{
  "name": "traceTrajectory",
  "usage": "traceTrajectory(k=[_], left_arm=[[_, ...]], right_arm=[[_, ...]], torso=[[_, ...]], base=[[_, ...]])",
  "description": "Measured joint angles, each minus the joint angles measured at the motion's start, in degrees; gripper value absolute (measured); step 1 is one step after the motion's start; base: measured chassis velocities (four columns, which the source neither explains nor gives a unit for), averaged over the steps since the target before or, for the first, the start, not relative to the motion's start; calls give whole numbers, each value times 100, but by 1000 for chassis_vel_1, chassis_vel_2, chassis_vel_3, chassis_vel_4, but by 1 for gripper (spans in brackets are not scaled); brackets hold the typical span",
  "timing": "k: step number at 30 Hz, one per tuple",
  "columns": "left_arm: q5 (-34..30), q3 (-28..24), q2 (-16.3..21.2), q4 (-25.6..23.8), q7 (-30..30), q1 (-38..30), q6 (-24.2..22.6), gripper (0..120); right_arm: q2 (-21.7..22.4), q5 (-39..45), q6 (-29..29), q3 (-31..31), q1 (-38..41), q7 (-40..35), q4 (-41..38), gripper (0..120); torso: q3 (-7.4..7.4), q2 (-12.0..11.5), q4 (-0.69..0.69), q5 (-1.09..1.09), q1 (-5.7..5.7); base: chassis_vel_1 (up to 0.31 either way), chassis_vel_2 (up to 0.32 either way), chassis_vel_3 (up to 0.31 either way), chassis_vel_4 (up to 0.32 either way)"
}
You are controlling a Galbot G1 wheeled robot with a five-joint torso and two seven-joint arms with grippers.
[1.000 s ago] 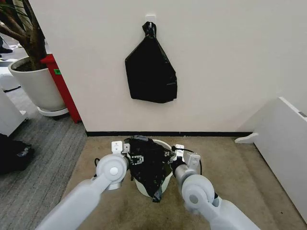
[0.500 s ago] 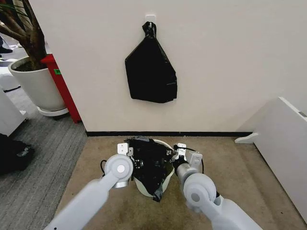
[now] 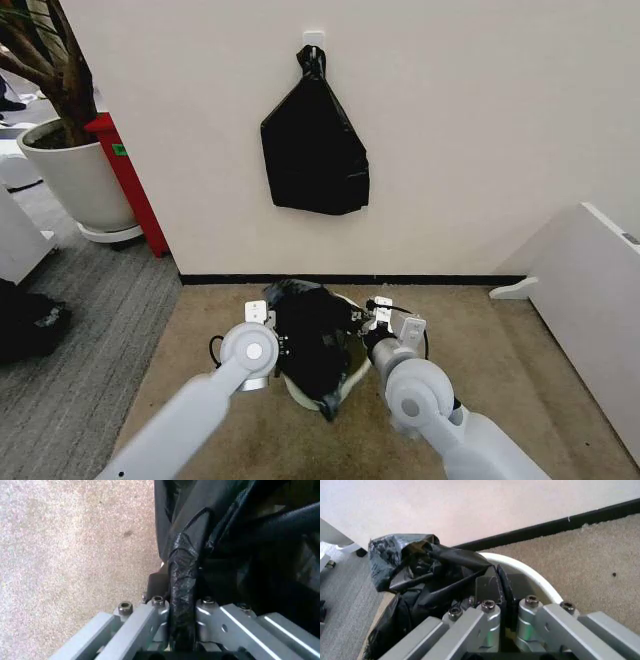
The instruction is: Place the garbage bag over the trash bin.
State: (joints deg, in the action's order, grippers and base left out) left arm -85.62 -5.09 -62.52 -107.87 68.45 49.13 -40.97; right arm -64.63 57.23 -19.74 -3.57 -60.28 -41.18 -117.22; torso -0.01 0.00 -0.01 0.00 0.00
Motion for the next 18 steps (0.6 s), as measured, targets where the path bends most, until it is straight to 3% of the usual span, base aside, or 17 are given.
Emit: traceTrajectory(k=[11,18], left_arm=[[27,161,7,-269,96,161,294,2],[278,351,292,-694,-554,226,627,2]], right_arm=[[117,-115,8,26,-270,-29,-572,0],[348,-280,-72,63,-402,62,-1105,0]], torso=[[0,0,1,0,0],[1,0,1,1,0]], base=[[0,0,0,0],[0,0,0,0]])
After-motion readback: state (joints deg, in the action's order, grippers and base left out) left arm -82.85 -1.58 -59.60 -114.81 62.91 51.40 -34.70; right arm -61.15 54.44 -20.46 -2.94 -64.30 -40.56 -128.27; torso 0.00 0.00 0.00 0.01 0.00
